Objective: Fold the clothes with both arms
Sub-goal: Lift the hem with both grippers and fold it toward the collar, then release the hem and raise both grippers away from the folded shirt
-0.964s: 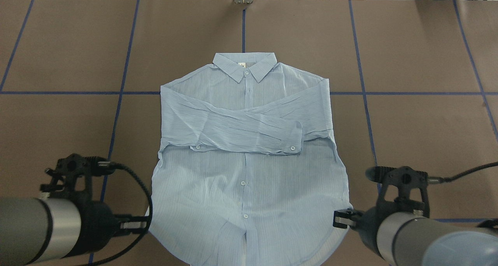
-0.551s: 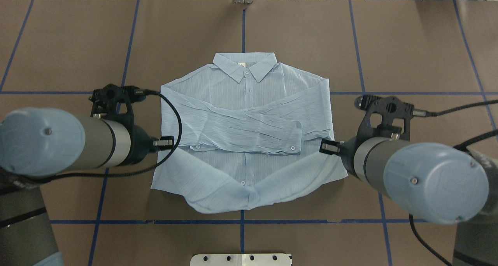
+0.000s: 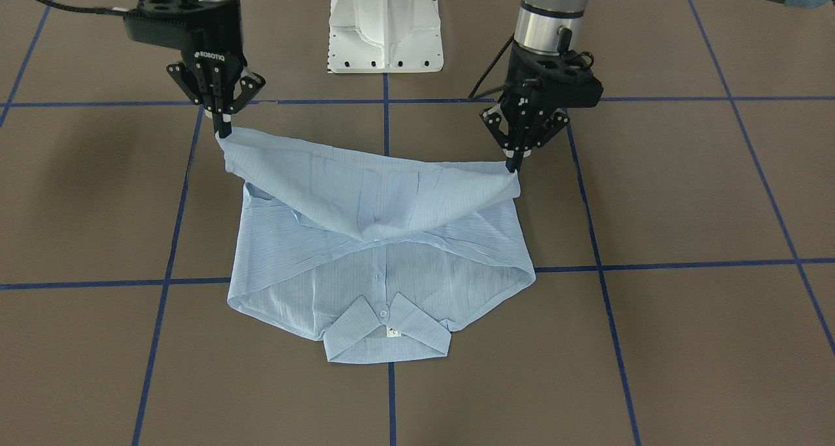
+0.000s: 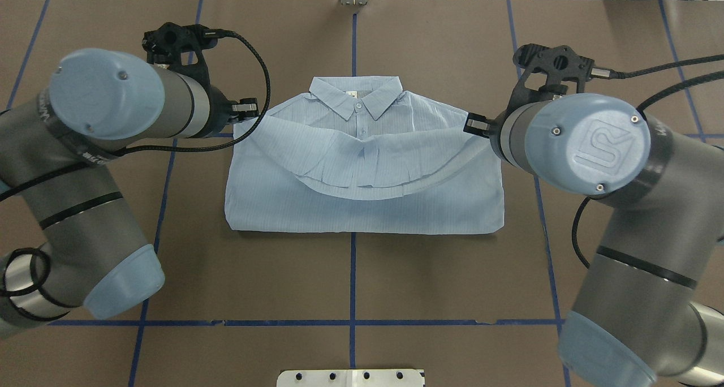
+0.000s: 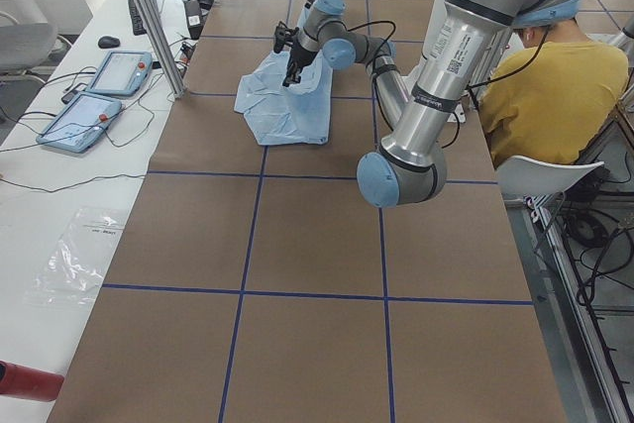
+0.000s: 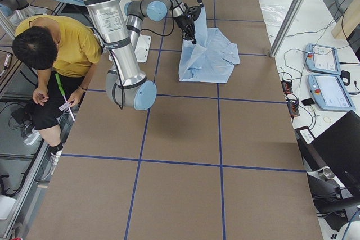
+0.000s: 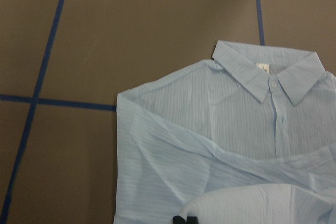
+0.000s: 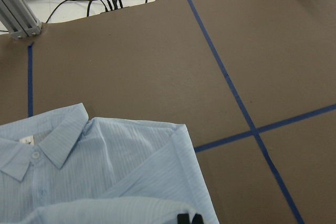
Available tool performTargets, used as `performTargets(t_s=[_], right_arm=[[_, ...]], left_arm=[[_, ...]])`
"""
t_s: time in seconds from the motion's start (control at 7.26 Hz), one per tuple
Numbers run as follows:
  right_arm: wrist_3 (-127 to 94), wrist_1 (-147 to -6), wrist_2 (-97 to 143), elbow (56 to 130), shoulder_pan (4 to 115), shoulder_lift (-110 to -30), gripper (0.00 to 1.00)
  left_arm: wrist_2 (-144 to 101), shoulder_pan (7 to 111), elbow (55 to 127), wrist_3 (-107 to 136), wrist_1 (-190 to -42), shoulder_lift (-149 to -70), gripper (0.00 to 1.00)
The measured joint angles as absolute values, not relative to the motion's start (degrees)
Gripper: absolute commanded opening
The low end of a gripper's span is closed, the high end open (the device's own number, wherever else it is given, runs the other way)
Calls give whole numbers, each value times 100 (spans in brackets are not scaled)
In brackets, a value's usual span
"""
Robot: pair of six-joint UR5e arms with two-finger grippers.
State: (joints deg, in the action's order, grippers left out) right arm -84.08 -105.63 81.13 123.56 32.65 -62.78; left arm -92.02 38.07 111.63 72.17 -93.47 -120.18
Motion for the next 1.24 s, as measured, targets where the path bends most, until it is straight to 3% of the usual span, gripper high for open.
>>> performTargets(t_s=[0.41, 0.83, 0.96, 1.1, 1.24], right_arm=[[-8108, -8763, 8111, 10560, 3616, -6251, 0], [-7984, -7691, 8096, 9280, 3737, -6229, 1], [-7976, -7442, 8095, 9016, 3721, -6208, 99], [-7971, -7320, 8095, 8892, 3685, -6198, 100], [-7954, -7269, 8110, 8871, 3652, -6182, 100]], left_arm=[[-8875, 3948, 9622, 7112, -10824, -12107, 0], [-8683, 3973, 8831, 6998, -11454, -12115, 0], [-8660, 3966, 8714, 6996, -11522, -12114, 33], [-8655, 3951, 8661, 6996, -11570, -12107, 99], [-8660, 3931, 8646, 6991, -11680, -12081, 100]])
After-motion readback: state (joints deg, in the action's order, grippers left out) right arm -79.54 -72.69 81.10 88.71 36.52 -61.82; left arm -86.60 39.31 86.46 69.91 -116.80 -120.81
